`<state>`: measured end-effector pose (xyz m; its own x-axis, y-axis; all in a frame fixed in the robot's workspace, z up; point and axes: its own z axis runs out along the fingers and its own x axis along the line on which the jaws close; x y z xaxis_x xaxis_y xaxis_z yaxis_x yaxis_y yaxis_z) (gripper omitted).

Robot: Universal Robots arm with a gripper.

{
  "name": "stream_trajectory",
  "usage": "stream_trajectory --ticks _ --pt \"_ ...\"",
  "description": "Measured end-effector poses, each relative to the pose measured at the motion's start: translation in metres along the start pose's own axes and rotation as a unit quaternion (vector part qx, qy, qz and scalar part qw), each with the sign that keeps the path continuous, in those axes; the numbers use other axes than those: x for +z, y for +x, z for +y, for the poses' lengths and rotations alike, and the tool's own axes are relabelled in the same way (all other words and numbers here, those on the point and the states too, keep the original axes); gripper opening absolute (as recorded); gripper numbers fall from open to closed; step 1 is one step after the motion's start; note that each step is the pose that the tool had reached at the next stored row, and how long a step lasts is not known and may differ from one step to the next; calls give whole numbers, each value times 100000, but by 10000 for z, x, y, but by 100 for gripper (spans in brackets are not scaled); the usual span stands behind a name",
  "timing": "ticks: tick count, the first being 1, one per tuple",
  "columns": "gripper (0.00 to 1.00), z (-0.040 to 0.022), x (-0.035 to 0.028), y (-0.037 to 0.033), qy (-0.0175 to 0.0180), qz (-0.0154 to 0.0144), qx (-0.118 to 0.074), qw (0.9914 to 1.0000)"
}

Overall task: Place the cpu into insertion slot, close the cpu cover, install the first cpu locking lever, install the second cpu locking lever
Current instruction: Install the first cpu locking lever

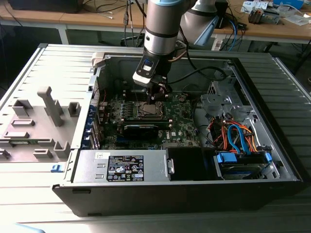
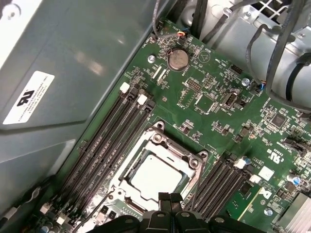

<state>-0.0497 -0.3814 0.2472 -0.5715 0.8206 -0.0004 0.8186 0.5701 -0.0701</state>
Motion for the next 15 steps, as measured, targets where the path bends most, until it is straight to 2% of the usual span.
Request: stream_trajectory --ticks 8,15 --pt "11 0 0 0 15 -157 -1869 99982" --pt "11 0 0 0 29 -323 -3951 99921"
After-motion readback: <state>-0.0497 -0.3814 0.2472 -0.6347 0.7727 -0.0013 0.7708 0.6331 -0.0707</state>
